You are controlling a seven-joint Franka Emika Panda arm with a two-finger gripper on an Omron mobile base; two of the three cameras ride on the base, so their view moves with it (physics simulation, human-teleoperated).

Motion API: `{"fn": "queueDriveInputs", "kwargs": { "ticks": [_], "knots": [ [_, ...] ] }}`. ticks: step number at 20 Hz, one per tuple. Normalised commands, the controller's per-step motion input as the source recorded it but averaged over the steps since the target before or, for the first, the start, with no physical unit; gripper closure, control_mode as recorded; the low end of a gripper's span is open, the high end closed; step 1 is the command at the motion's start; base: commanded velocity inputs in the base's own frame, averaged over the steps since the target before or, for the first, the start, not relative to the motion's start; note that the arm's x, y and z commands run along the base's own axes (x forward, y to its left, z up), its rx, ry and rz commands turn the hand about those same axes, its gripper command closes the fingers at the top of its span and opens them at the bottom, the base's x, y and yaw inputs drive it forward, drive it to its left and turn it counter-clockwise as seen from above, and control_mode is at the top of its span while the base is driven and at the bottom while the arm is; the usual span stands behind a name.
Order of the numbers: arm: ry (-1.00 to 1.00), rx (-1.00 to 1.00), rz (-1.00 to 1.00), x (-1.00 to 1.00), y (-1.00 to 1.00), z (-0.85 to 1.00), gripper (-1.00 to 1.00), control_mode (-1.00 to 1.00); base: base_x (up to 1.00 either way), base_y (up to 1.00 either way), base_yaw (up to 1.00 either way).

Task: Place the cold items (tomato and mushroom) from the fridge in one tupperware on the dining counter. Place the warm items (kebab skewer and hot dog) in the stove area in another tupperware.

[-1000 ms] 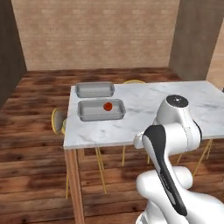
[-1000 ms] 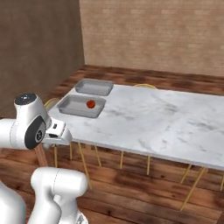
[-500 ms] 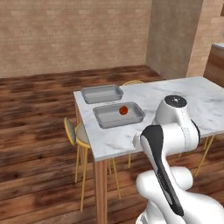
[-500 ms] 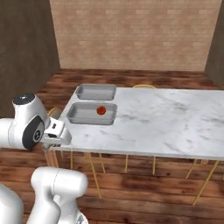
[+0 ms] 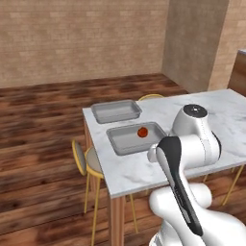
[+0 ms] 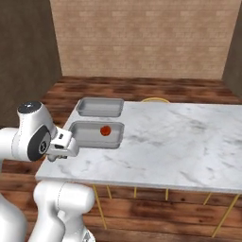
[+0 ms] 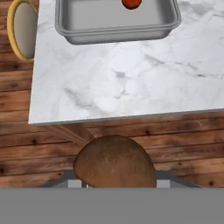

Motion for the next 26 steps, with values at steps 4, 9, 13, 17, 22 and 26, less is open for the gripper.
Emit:
{"fn": "queueDriveInputs", "kwargs": {
  "ticks": [4, 9, 13, 17, 22, 26],
  "knots": [
    [0.0, 0.0, 0.0, 0.0, 0.0, 0.0, 1.0, 1.0, 0.38, 0.0, 0.0],
    [0.0, 0.0, 0.0, 0.11, 0.0, 0.0, 1.0, -1.0, 0.39, 0.0, 0.0],
    [0.07, 0.0, 0.0, 0.78, 0.0, 0.03, 1.0, -1.0, 0.0, 0.0, 0.0],
    [0.19, -0.02, 0.0, 0.89, 0.0, 0.09, 1.0, -1.0, 0.0, 0.0, 0.0],
    [0.15, -0.04, -0.01, 0.99, 0.03, 0.05, 1.0, -1.0, 0.0, 0.0, 0.0],
    [0.03, 0.0, -0.06, 1.0, 0.04, -0.16, 1.0, -1.0, 0.0, 0.0, 0.0]
  ]
}}
